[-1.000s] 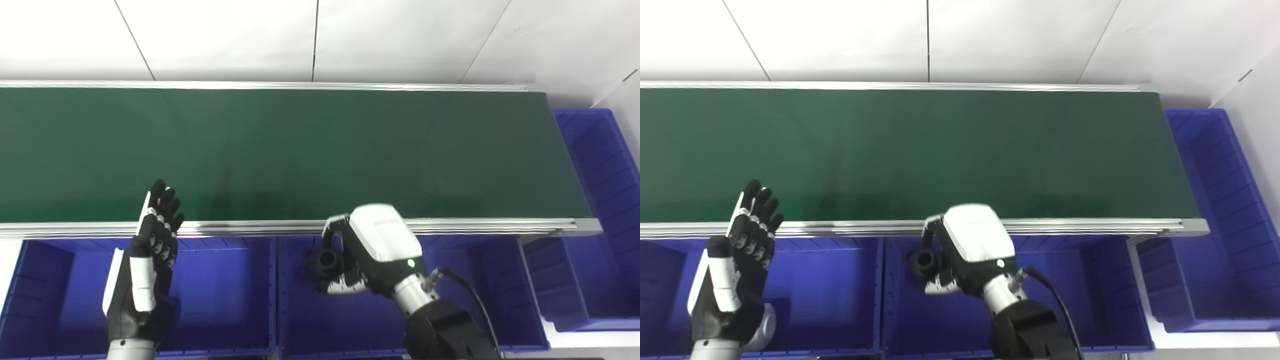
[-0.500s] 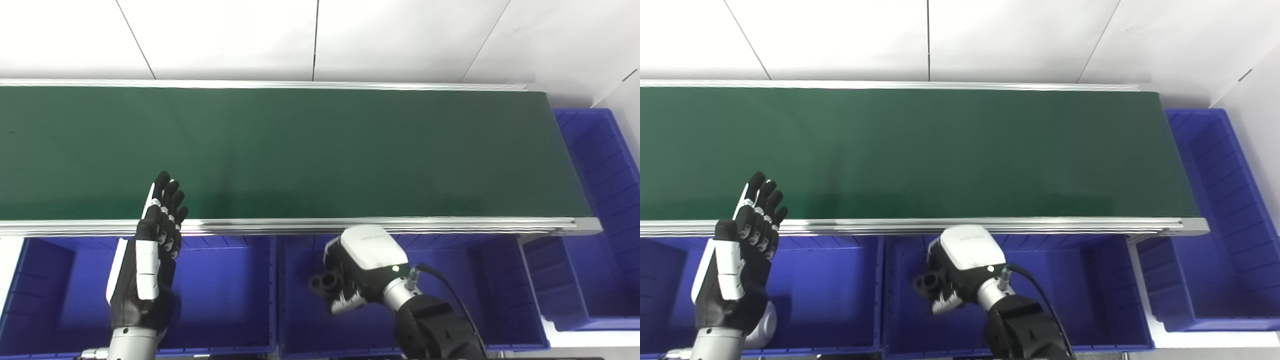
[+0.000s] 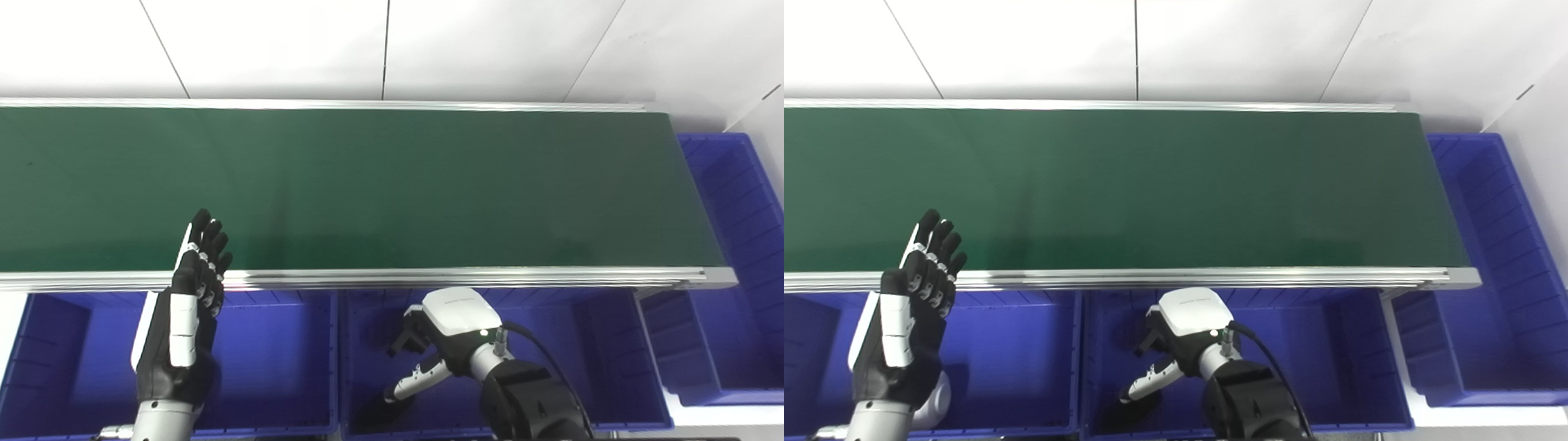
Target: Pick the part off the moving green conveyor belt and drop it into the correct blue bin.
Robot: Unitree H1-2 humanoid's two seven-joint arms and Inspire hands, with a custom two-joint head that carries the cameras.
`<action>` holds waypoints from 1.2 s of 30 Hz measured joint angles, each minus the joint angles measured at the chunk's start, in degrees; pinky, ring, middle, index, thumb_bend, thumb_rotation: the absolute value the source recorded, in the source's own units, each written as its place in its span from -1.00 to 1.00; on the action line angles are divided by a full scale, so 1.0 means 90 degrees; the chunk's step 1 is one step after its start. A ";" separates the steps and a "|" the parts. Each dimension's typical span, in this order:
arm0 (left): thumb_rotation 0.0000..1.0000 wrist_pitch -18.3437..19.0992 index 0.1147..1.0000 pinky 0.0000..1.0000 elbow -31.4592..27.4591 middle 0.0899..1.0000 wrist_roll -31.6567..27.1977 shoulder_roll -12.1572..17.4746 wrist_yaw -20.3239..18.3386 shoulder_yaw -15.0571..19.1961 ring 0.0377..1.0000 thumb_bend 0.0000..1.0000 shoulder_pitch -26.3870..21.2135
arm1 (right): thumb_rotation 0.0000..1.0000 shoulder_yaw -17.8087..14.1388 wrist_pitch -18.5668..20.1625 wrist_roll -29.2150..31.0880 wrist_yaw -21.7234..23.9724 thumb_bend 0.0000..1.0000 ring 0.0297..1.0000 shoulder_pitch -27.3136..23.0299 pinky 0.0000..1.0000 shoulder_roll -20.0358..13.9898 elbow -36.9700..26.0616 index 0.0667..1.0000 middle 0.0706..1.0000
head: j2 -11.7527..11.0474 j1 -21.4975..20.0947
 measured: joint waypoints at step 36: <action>0.87 -0.1687 1.00 0.79 0.1082 0.86 0.1744 -0.0220 0.0091 -0.0451 0.81 0.25 0.0409 | 0.94 -0.2488 -0.2593 0.8169 -0.4025 0.66 0.85 0.2442 0.68 0.0651 -0.0101 0.80 0.92 | -0.1064 0.2283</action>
